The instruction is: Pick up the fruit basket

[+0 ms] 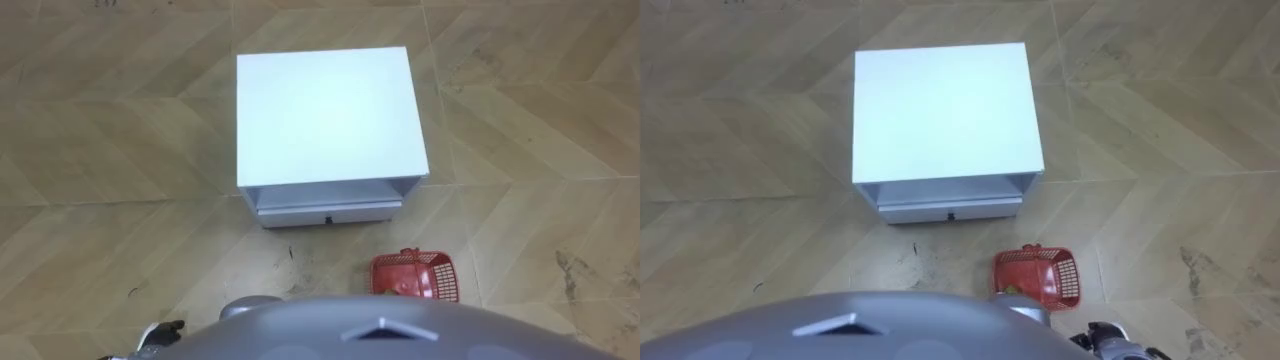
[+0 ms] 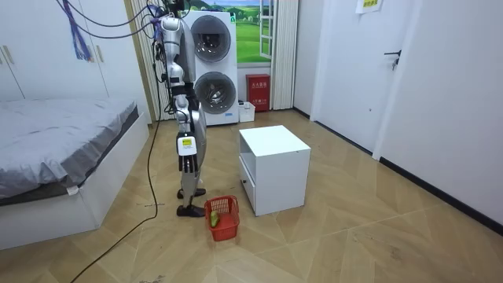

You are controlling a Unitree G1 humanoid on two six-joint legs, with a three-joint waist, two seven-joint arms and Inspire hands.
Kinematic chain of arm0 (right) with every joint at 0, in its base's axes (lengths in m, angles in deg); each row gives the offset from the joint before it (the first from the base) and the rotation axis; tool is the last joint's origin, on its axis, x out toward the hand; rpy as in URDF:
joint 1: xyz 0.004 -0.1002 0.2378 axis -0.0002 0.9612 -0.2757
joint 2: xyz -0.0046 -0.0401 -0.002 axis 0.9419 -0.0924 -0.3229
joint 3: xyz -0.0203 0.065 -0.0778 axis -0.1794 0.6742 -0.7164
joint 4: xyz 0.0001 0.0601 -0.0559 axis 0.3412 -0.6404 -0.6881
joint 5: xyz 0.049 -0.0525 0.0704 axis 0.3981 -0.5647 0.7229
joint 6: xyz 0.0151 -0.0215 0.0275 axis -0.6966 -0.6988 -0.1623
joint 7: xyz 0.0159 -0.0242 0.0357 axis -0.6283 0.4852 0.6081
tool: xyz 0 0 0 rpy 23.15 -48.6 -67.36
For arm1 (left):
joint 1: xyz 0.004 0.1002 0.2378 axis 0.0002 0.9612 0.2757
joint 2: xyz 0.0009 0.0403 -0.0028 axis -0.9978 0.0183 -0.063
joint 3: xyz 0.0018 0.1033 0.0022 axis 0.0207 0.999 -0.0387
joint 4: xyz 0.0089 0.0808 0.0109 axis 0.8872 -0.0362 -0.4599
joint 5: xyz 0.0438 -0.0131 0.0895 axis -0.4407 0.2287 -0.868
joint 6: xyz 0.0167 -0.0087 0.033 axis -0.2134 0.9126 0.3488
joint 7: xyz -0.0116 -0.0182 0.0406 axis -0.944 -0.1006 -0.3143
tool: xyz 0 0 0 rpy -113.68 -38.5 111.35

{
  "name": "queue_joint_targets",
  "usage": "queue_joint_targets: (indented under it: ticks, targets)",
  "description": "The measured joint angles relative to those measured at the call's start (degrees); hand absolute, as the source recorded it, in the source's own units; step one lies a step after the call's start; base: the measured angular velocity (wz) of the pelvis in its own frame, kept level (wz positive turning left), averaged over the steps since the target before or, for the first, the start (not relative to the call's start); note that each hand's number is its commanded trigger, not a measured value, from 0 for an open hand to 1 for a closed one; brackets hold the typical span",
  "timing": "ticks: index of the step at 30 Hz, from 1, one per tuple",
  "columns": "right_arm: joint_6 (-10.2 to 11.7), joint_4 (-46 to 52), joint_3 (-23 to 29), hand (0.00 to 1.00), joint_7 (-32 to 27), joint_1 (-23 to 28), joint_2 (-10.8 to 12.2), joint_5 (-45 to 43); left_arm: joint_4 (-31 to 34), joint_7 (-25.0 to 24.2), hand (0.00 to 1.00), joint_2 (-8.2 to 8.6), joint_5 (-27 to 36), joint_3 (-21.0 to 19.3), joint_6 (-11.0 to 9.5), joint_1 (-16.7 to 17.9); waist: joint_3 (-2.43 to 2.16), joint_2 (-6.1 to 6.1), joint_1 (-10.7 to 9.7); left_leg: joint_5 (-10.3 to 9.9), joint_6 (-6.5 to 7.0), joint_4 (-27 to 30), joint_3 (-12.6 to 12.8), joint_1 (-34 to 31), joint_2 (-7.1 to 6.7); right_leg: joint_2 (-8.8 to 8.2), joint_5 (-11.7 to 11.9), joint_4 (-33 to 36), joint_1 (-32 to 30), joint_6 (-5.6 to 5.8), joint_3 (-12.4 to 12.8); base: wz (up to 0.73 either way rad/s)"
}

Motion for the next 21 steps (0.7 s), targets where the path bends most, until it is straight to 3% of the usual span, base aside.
queue_joint_targets:
  ticks: [9, 21]
  targets:
    - [0.34, 0.32, -1.04, 0.0, -0.23, -0.9, -0.08, 0.17, 0.88, -0.27, 0.0, 0.01, 1.09, 0.49, -0.08, 0.08, -0.01, 0.03, 0.03, 0.0, 0.0, -0.17, -0.01, -0.15, 0.03, 0.06, 0.0, 0.09, -0.02, 0.0, 0.17, 0.0]
    - [2.7, 2.7, -1.0, 0.0, -1.1, 0.43, -0.08, 2.54, 1.69, 1.05, 0.0, 0.05, -0.12, -0.55, -2.53, 0.34, -0.17, 0.2, 0.11, 0.0, 0.0, 0.11, -0.43, -0.53, -0.06, -0.25, -0.01, 0.09, 0.27, 0.01, -0.15, 0.01]
